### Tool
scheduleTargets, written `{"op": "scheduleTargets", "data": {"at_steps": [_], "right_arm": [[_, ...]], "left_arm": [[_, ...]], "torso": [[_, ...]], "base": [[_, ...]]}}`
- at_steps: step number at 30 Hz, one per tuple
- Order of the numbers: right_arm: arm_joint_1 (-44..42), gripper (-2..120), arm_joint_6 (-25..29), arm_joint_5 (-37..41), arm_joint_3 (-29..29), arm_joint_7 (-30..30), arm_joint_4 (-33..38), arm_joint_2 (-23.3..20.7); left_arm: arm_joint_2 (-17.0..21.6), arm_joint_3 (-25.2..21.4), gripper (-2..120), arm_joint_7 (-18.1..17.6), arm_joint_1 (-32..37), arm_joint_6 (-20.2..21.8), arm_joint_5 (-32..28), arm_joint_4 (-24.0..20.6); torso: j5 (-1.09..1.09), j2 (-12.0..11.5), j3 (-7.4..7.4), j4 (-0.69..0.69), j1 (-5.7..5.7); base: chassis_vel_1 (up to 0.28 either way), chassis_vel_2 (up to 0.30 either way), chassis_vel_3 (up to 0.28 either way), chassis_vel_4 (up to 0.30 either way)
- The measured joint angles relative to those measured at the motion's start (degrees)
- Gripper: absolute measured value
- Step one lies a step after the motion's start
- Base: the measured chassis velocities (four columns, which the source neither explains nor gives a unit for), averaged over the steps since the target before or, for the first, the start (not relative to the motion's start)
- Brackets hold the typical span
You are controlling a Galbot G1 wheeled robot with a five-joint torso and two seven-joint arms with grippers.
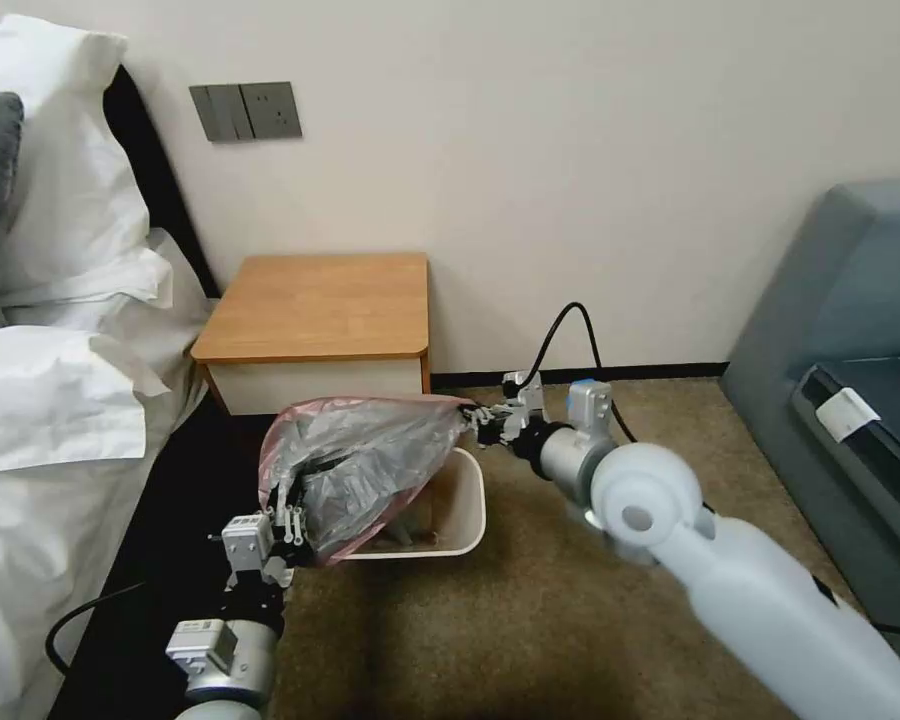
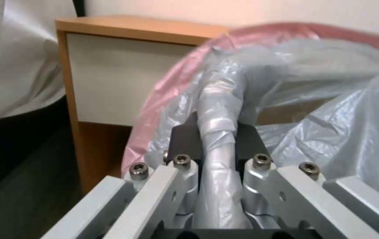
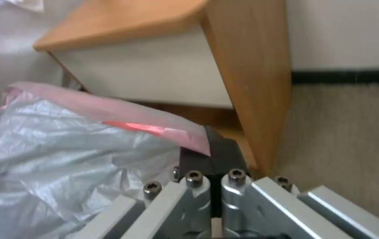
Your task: Pick up the garbage bag from the table and place it over the trash can.
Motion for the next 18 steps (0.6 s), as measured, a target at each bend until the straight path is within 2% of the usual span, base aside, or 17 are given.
{"op": "scheduleTargets", "data": {"at_steps": [4,11,18], "right_arm": [[-1.4,0,-3.1,7.7,2.9,1.3,0.5,-1.2],[-3.7,0,-5.1,12.5,6.2,1.0,0.1,-1.5],[-6.2,0,-5.4,16.8,9.1,-2.4,-1.2,-2.2]], "left_arm": [[0.0,-1.1,9,1.0,-0.3,0.0,-2.2,0.2],[0.2,-2.9,9,3.1,-0.5,0.0,-6.0,0.2],[0.4,-4.1,9,7.2,-0.9,-1.3,-10.3,0.9]], "torso": [[0.0,0.0,0.0,0.0,0.0],[-0.01,0.0,0.0,0.01,0.0],[0.0,0.0,0.0,0.0,0.0]], "base": [[0.0,0.0,0.0,0.0],[0.0,0.0,0.0,0.0],[0.0,0.0,0.0,0.0]]}}
